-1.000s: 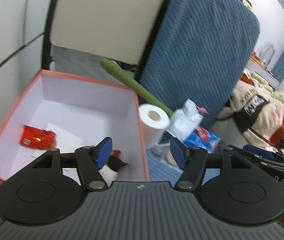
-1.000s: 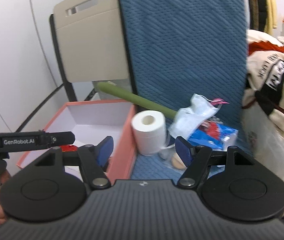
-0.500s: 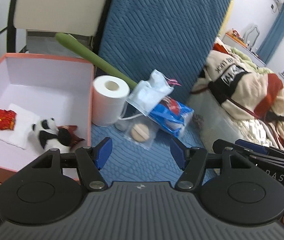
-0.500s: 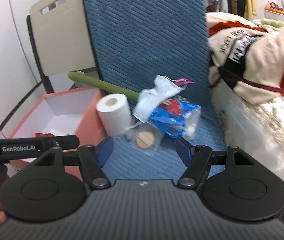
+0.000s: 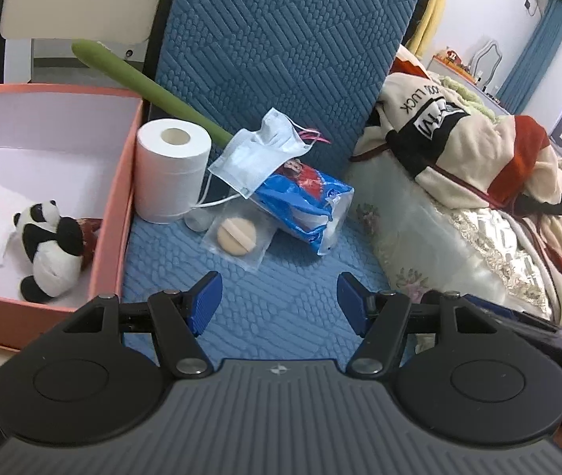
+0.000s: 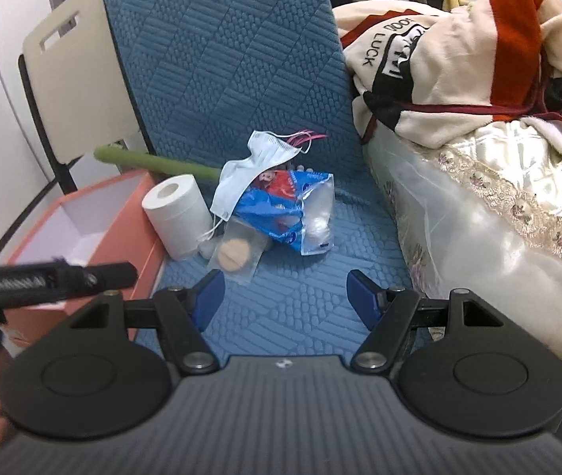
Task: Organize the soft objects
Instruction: 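Move the left gripper to the sponge-puff bag while the right approaches the blue snack bag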
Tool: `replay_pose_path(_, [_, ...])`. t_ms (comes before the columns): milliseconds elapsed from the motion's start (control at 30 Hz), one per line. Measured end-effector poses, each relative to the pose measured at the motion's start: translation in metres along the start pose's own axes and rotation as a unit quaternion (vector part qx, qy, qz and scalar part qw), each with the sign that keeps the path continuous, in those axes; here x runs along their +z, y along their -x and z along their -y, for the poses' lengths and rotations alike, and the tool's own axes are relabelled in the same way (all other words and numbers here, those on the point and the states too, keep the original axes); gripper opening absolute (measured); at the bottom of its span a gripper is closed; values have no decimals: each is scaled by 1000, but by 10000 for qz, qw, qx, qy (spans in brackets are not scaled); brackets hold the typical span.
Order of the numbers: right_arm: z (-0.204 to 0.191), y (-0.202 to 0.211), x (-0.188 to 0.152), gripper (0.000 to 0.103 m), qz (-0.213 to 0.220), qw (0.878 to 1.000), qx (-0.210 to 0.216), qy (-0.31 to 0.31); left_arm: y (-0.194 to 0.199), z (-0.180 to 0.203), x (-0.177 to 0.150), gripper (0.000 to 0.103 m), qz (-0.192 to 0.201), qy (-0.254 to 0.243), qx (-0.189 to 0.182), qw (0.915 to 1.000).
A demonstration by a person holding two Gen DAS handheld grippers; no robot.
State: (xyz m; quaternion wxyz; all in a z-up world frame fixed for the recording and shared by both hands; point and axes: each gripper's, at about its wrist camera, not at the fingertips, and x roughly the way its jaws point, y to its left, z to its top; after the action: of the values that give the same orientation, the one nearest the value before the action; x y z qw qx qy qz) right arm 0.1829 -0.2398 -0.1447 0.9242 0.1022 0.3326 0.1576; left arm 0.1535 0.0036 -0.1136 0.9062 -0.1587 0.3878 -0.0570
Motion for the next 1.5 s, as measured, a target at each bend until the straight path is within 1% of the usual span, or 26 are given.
replay_pose_path(133, [5,-3,-1,71,-7,10000,2,-61,-7,7,-3,69,50,-24,-15,10000])
replay_pose_path(267, [8,-8,-1,71,29,9999,6,-145,-17,8,-4,69,87,-84,56,9999])
replay_pose_path(467, [10,-29,7,71,-1,9998,34,-176,-43,1,-4,69,74,-111,275,9995])
replay_pose_path(667, [20,-65,26,71,-157,9990,145,-382,-80,-9,-5,70,-37,-135,399,9991])
replay_pose_path(700, [24,-73,31,71,-201,9984,220,-480,-87,-10,-5,72,-52,-166,411,9990])
replay_pose_path(767, [30,-85,38,71,-242,9971,345,-627,-101,-10,-5,72,-81,-196,439,9988])
replay_pose_path(900, [41,-111,52,71,-404,9953,423,-775,-129,-11,-2,73,-148,-210,498,9984])
replay_pose_path(967, [44,-120,55,71,-422,9951,425,-792,-141,-11,0,74,-148,-241,536,9982])
replay_pose_path(1033, [46,-132,58,71,-517,9938,445,-881,-154,-11,2,81,-159,-277,610,9976])
replay_pose_path(1167, [46,-157,64,72,-755,9919,442,-924,-177,-11,7,84,-91,-433,745,9962])
replay_pose_path(1300, [44,-178,70,73,-855,9926,243,-826,-200,-13,9,84,-138,-630,868,9941])
replay_pose_path(1367, [47,-187,73,75,-924,9910,325,-907,-209,-13,10,84,-138,-733,864,9935])
replay_pose_path(1467, [51,-199,76,87,-1006,9878,394,-1117,-219,-13,10,84,-108,-897,905,9918])
replay_pose_path(1500, [52,-203,78,86,-1028,9877,329,-1130,-222,-13,10,84,-107,-949,887,9915])
